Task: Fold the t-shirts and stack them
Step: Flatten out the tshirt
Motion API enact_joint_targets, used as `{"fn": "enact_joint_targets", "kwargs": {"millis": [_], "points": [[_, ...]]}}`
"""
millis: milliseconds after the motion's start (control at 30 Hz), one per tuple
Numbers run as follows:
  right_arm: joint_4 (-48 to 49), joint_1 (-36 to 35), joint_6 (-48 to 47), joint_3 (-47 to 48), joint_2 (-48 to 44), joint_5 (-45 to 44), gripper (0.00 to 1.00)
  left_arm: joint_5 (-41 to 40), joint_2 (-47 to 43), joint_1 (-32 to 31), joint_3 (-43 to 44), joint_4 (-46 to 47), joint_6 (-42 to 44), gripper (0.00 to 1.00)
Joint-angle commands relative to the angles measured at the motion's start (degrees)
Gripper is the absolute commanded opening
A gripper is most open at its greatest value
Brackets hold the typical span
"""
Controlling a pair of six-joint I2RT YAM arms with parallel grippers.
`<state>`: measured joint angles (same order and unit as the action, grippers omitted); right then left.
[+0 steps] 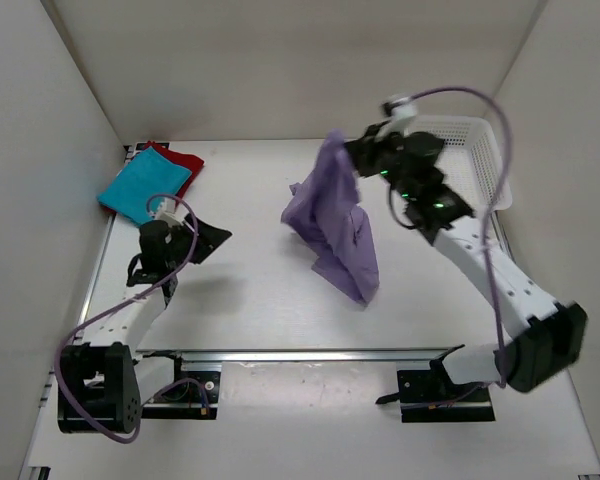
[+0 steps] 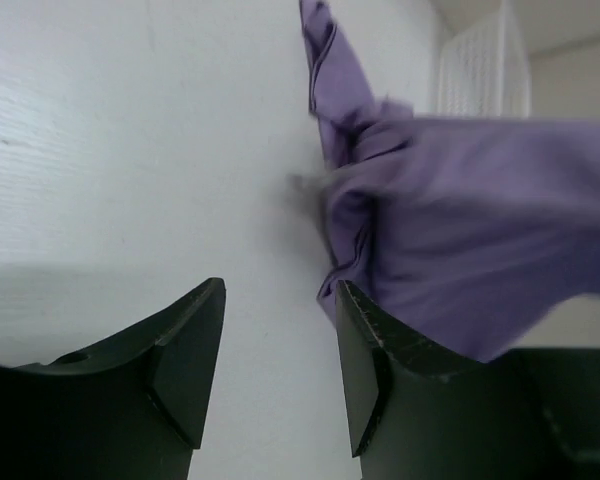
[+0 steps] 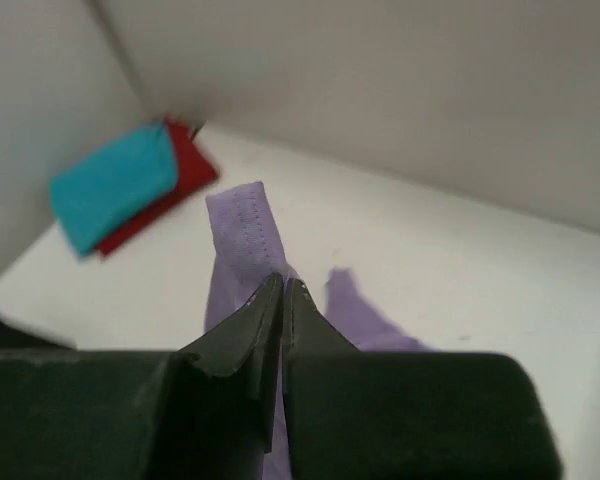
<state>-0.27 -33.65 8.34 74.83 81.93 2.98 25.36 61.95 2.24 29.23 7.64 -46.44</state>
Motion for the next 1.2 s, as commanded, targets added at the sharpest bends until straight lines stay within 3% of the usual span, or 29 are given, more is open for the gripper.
{"fn": "enact_joint_targets", "kwargs": {"millis": [0,167,300,400,633,800,967,1033,1133,1167], "points": [[-0.43,8.58,5.89,-0.64,-8.78,7.1,0.0,-3.38,0.97,-6.96,-1.98,4.49,-0.15,0.59],[3.6,22.29,12.92,-8.8,-14.86,16.07,0.0,-10.59,7.64,-22.25,-2.79,9.14,-0.06,0.64],[4.05,23.72,13.11,-11.63,-15.31,16.27,0.0,-9.02,16.87,-29.04,-0.23,13.88,-1.55,0.65],[4.14,23.72,12.75,-12.95,-16.27,14.77,0.0,-14.28,21.62,-36.93,6.16,10.48,1.33,0.68],[4.67,23.19,12.23,-13.22,-16.37,14.33,0.0,-16.49,34.36,-39.42,13.92,9.41,2.05,0.71],[6.16,23.89,13.37,-14.8,-16.89,15.82,0.0,-17.89,41.48,-41.35,19.62,8.1,2.4,0.6],[6.51,23.19,13.55,-15.15,-16.98,15.74,0.0,-16.84,45.88,-42.06,21.04,11.42,-1.28,0.58],[6.51,23.1,13.02,-15.15,-16.8,15.74,0.0,-15.0,47.2,-41.97,21.65,11.96,-2.08,0.51],[6.69,23.28,13.19,-15.76,-16.37,15.56,0.0,-14.02,46.86,-41.88,21.66,12.4,-2.78,0.22],[7.12,23.71,13.89,-15.24,-16.19,15.91,0.01,-14.2,45.81,-41.27,21.48,12.4,-2.52,0.17]]}}
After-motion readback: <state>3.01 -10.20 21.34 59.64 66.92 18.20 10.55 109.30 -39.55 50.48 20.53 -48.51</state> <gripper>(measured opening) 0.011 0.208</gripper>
